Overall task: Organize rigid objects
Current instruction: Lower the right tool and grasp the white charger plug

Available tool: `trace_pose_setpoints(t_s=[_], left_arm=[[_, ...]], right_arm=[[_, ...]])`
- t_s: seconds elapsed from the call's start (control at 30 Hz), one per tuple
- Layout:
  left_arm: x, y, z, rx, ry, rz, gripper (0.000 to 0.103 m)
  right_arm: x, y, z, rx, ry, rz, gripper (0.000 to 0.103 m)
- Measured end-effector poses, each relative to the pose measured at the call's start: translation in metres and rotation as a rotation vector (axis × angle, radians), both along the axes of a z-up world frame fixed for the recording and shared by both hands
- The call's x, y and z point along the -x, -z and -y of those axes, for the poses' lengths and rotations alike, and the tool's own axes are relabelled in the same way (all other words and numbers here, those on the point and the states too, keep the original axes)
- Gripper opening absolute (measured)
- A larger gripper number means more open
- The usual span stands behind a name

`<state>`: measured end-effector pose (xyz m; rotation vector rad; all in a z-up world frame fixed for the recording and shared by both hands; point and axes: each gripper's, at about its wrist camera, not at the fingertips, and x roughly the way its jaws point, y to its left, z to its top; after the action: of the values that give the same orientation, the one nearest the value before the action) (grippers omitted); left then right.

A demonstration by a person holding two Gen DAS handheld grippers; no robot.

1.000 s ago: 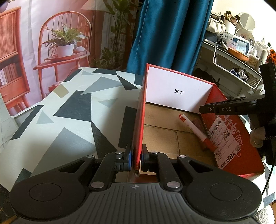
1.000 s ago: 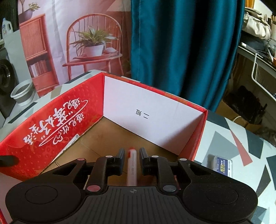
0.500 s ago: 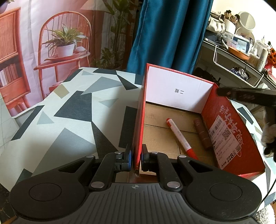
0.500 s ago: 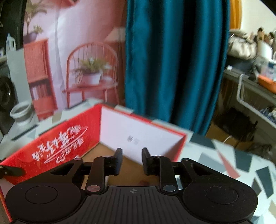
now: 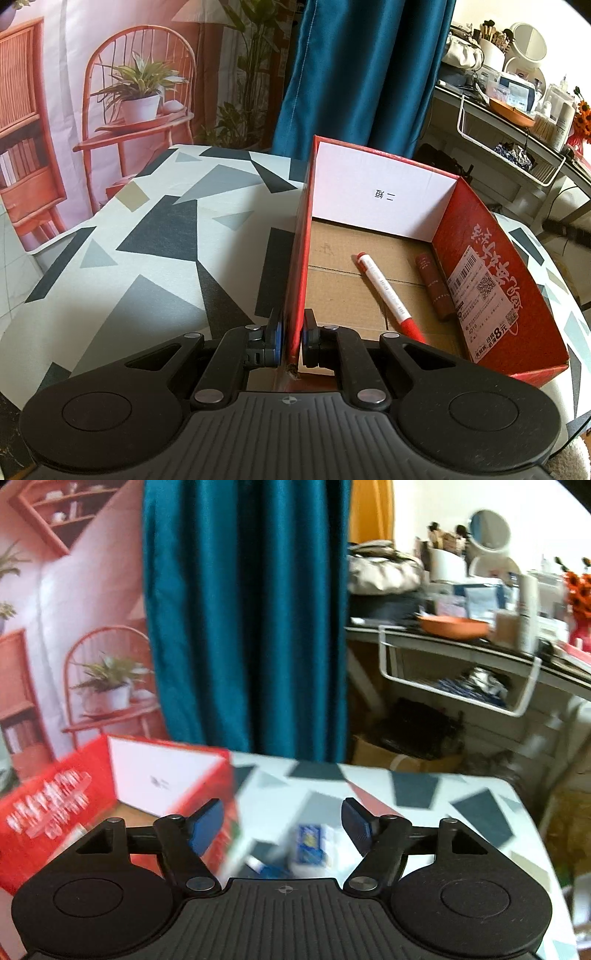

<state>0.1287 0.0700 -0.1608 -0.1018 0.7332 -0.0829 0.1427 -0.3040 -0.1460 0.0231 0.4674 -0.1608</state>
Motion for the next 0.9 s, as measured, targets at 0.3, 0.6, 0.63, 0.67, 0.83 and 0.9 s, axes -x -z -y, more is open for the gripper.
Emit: trace_pose_setpoints(t_s=[0.3,0.6,0.63,0.67,0.83,0.9], left_arm=[[0.000,0.000,0.000,0.000,0.000,0.000,0.011],[0.000,0.000,0.001,-0.005,0.001,0.000,0.011],[0.000,0.000,0.000,-0.004,0.001,0.000,0.011],[0.000,0.000,0.001,-0.004,0.001,0.000,0.011],[0.000,0.000,0.000,-0.005,0.001,0.000,0.011],[0.000,0.000,0.001,-0.005,0.001,0.000,0.011]], right_arm=[[0.042,0.061,0.011,-0.060,0.084,-0.089,0.067],[0.042,0.107,-0.010,-0.067,0.070,-0.191,0.061],[0.040,0.110,-0.010,-0.067,0.074,-0.197,0.060],[0.038,0.112,-0.010,-0.067,0.079,-0.202,0.057],[0.035,0.121,-0.009,-0.069,0.103,-0.217,0.047],[0.036,0.123,-0.008,-0.071,0.109,-0.213,0.046]])
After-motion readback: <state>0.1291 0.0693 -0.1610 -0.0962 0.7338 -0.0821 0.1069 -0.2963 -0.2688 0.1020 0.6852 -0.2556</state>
